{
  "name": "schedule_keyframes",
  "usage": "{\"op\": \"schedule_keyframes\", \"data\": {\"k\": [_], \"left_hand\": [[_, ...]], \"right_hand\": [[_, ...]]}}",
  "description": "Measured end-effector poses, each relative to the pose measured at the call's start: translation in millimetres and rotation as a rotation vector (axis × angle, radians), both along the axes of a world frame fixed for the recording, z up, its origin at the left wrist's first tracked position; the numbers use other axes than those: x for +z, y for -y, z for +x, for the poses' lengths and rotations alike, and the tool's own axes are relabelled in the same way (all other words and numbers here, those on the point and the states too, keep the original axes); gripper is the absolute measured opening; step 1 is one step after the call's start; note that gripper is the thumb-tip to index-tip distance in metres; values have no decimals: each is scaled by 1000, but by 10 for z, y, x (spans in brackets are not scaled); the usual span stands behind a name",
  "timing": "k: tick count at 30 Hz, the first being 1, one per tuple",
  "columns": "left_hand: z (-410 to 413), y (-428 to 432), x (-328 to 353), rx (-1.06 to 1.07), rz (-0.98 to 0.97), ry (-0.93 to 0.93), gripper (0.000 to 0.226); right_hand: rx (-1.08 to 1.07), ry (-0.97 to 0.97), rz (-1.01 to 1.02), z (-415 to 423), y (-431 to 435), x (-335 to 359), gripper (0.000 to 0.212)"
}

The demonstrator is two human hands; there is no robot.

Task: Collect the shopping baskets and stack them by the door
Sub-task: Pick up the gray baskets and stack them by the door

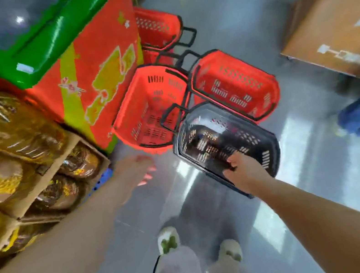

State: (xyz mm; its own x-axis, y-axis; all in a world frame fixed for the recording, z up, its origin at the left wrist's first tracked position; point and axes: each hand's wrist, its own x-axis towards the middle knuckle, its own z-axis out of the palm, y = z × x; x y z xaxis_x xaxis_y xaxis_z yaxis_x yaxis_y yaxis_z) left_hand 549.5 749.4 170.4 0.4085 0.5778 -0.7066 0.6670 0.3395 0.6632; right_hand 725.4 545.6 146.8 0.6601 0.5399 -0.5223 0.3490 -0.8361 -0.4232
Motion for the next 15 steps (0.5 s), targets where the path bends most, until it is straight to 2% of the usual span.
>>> {"op": "schedule_keyframes", "data": {"k": [4, 6, 9, 15], "left_hand": [[590, 76, -494, -166, -54, -56, 19], [784, 176, -736, -191, -66, -71, 17], [1078, 428, -1222, -170, -114, -96, 13], [1501, 1202, -2259, -80, -287, -215, 20]], "right_hand": [[-231, -52, -67, 338, 253, -432, 41], [-274, -72, -76, 465, 350, -684, 45], [-300, -113, -91, 658, 539, -1187, 46], [-164, -58, -203, 963, 1195, -2283, 53]]}}
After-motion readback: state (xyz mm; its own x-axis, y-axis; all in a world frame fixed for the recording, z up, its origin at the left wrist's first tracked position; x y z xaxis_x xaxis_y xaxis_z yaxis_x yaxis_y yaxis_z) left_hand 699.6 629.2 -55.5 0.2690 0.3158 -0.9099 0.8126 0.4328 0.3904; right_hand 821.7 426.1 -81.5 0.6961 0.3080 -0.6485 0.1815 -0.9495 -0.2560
